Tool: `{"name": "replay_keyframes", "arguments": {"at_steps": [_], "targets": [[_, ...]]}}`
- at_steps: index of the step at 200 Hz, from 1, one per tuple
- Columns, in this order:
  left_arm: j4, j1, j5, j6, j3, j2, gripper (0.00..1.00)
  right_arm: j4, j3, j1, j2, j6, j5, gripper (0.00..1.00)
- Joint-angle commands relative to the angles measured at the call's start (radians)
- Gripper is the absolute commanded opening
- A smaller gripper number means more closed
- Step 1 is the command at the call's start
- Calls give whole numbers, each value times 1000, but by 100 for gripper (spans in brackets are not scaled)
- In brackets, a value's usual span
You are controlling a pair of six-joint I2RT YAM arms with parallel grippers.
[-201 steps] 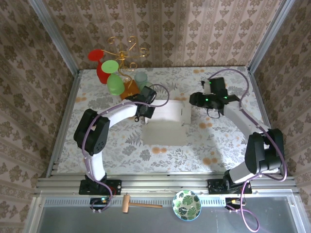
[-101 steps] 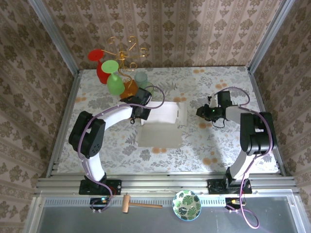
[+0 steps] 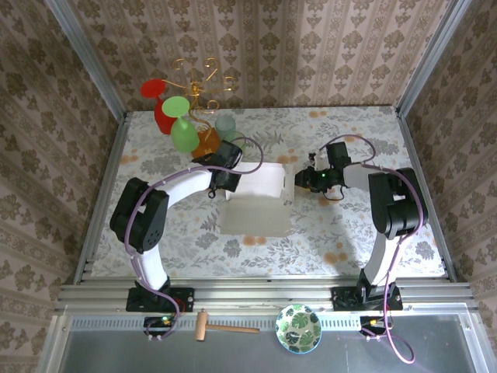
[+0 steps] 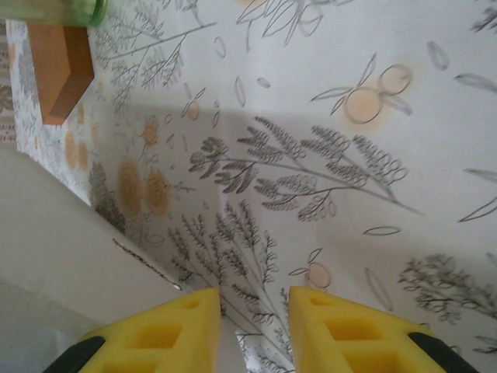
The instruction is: Fold the paper box
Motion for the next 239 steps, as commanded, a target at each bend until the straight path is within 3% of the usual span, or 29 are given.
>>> {"name": "replay_keyframes", "arguments": {"at_steps": [1, 105, 239], "targets": [[-18, 10, 2, 8, 4, 46, 0, 13, -37, 7, -61, -18, -49, 29], [-18, 9, 5, 8, 6, 48, 0, 33, -36, 32, -102, -31, -107, 29], [-11, 4, 9, 34, 5, 48, 0, -103, 106, 92, -25, -128, 13, 34]]}}
